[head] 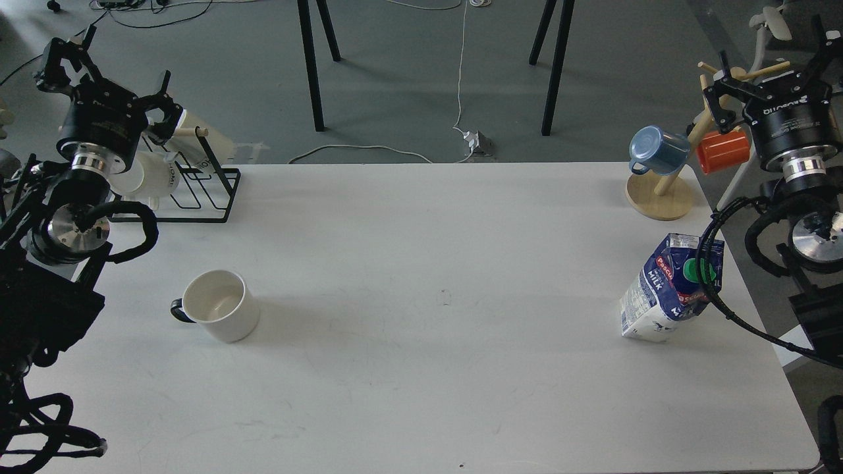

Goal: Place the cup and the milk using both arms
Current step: 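Lower the left gripper toward the white mug's rim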

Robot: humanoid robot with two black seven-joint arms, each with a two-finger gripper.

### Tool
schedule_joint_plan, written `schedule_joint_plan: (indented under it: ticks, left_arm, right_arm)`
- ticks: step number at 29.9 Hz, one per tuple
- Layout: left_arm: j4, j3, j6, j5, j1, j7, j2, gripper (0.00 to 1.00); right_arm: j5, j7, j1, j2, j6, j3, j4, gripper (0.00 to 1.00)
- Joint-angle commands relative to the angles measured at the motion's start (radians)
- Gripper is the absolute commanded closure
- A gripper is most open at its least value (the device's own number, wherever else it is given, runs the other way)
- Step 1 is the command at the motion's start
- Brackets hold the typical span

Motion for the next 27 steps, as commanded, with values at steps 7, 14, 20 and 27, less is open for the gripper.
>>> schedule_joint_plan:
  ticks: [7, 14, 20, 27]
  left_arm:
    - [-0.021, 0.007, -0.014, 0.005, 0.032, 0.009, 0.008, 0.01]
    - [-0.416, 0.103, 0.015, 0.336, 0.219, 0.000, 0.227, 0.01]
    - [-0.625, 0.105, 0.022, 0.779, 0.385, -0.003, 0.435, 0.01]
    - [-0.631, 0.111, 0.025, 1.269, 0.400, -0.045, 0.544, 0.10]
  right_arm:
    - [0.000, 0.000, 0.000, -0.005, 0.007, 0.001, 0.007, 0.01]
    - [0.000, 0.001, -0.001, -0.010, 0.011, 0.006, 0.007, 0.01]
    - [0.000, 0.001, -0.007, -0.010, 0.011, 0.007, 0.007, 0.01]
    - [0.002, 0.003, -0.016, -0.004, 0.011, 0.009, 0.009, 0.01]
